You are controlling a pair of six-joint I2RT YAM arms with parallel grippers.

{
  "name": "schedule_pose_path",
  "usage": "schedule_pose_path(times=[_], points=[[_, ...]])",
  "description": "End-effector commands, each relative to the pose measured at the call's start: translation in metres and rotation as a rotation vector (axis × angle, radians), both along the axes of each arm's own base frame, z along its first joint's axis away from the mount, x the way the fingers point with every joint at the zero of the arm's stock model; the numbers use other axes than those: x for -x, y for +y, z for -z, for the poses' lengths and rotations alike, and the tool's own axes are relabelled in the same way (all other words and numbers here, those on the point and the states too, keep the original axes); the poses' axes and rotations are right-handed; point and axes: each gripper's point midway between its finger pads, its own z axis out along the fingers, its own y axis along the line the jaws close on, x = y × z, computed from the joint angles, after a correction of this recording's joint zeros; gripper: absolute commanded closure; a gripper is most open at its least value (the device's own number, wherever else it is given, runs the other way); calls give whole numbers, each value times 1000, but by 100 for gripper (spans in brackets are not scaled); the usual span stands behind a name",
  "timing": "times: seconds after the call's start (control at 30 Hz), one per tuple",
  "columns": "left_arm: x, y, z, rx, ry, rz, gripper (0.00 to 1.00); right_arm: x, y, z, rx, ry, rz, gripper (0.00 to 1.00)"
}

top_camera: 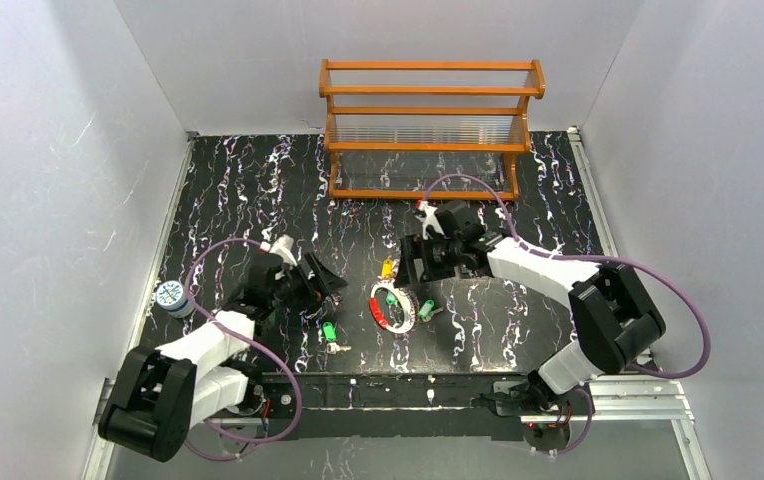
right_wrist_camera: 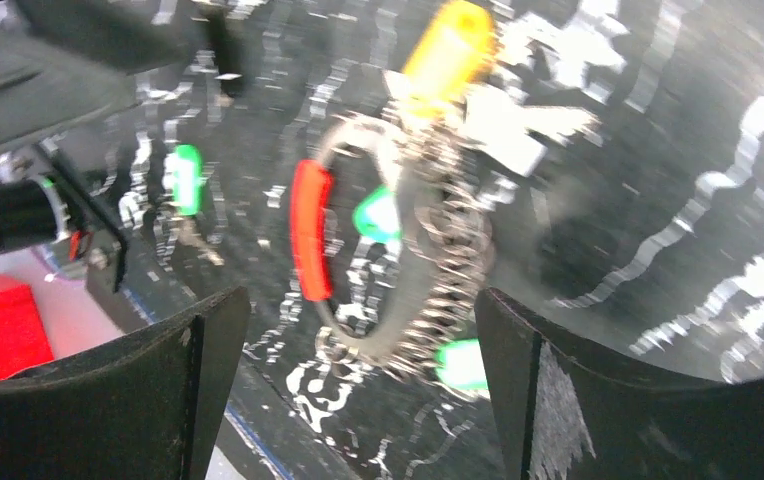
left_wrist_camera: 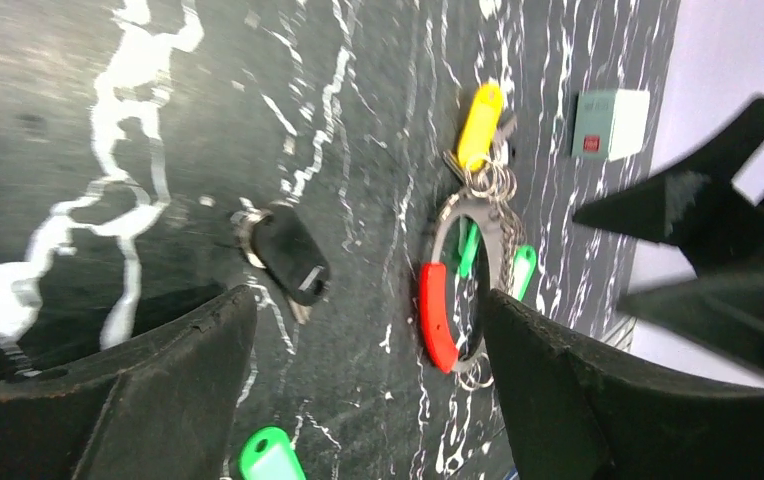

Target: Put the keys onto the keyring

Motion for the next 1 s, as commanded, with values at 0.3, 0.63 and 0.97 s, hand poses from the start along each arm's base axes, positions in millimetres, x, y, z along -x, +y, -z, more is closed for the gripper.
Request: schedule_pose_path(times=[0.3, 0.63, 0.97], points=[[11, -61, 14, -255, -8, 212, 30, -3, -14, 53, 112, 136, 4, 19], [7, -40, 4, -339, -42, 105, 36, -25, 46, 52, 173, 25, -95, 32], [13, -47, 7, -305, -25, 137, 38, -24, 11, 33, 175, -28, -14, 29]])
